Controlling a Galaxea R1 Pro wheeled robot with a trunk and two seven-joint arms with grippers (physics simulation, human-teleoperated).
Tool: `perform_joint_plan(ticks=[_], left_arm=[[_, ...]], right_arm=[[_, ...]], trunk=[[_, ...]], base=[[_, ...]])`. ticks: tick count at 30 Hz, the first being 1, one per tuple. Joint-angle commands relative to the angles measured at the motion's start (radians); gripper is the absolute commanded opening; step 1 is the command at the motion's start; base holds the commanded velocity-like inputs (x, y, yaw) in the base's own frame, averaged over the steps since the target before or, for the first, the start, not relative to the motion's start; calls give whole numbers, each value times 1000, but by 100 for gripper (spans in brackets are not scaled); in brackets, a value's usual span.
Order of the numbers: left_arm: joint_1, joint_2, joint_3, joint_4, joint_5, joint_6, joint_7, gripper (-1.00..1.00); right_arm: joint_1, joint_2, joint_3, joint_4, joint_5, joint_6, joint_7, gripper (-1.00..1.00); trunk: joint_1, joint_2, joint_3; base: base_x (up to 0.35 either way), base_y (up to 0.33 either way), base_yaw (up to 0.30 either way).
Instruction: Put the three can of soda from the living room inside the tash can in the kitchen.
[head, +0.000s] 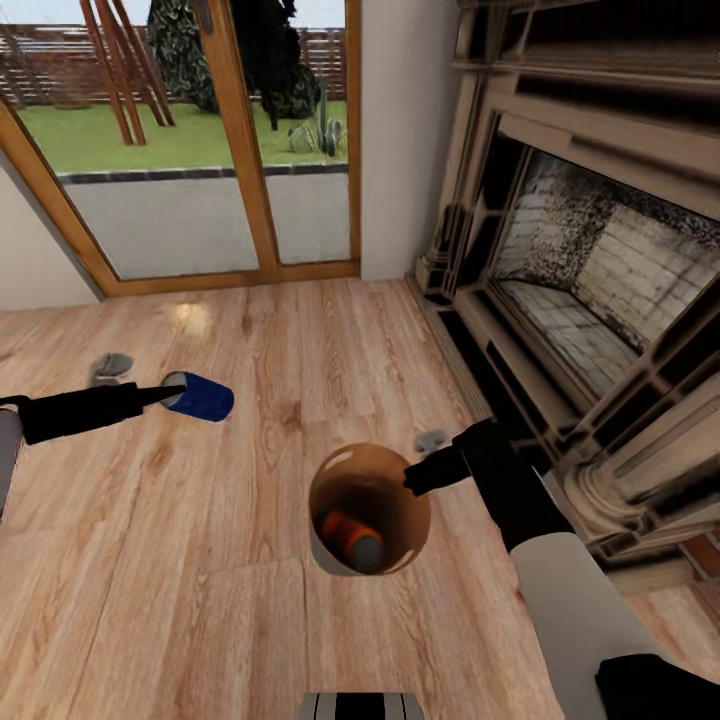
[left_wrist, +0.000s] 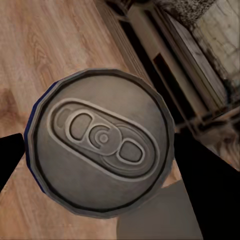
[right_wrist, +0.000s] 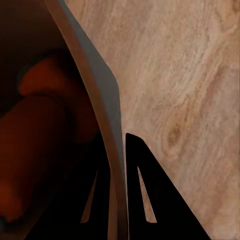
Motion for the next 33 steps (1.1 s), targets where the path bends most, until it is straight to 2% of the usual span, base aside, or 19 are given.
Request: perform_joint_plan(ticks=[1,4,6,7,8,9,11,12,14,17,18,20,21,23,29,31,32,33], left_arm=[[-27,1,-1,-1,-8,0,-15,-100],[-154,0,-22,3,-7,0,-81,-100],[-216,-3,-76,15,-6,0,-97,-100],[-257,-4,-139,32,-1,0,-111,-100],[-277,-5,-176,41,5,0,-120,-100],[-309,-6,-256,60,17,0,-136,-100],[-330,-7,-328,83,26,0,-148,-100],[-350,-9,-400,123,36,0,-161,-100],[-360,-18,-443,148,40,0,-171,-100],[-366,-45,-500,162,43,0,-191,-100],[-370,-62,-540,164,44,0,-206,-100],[-380,-76,-581,166,44,0,-218,-100],[-393,-86,-620,168,45,0,-226,-100],[-408,-94,-661,169,46,0,-233,-100],[-421,-103,-709,169,43,0,-239,-100],[-423,-114,-744,171,40,0,-236,-100],[-423,-123,-783,173,39,0,-235,-100],[-423,-127,-804,174,38,0,-234,-100]], right_arm=[[0,0,6,0,-3,1,5,-100],[0,1,24,3,-4,1,14,-100],[0,2,27,3,-4,1,16,-100],[0,2,29,4,-4,1,17,-100],[0,2,29,4,-4,1,17,-100],[-1,3,30,4,-4,1,17,-100],[-1,3,30,5,-4,1,17,-100],[-1,2,30,5,-4,1,17,-100],[-2,2,29,10,-4,1,17,-100],[-6,1,29,29,-4,1,18,-100],[-9,0,29,40,-3,1,18,-100],[-14,-3,28,49,-2,1,18,-100],[-20,-7,28,54,-3,1,18,-100],[-28,-12,28,60,-3,1,19,-100],[-58,-15,28,75,-3,1,21,-100],[-72,-15,28,82,-3,1,22,-100],[-80,-15,28,86,-3,1,23,-100],[-82,-15,28,87,-3,1,23,-100]], trunk=[[0,0,0],[0,0,0],[0,0,0],[0,0,0],[0,0,0],[0,0,0],[0,0,0],[0,0,0],[0,0,0],[0,0,0],[0,0,0],[0,0,0],[0,0,0],[0,0,0],[0,0,0],[0,0,0],[0,0,0],[0,0,0]], base=[[0,0,0],[0,0,0],[0,0,0],[0,0,0],[0,0,0],[0,0,0],[0,0,0],[0,0,0],[0,0,0],[0,0,0],[0,0,0],[0,0,0],[0,0,0],[0,0,0],[0,0,0],[0,0,0],[0,0,0],[0,0,0]])
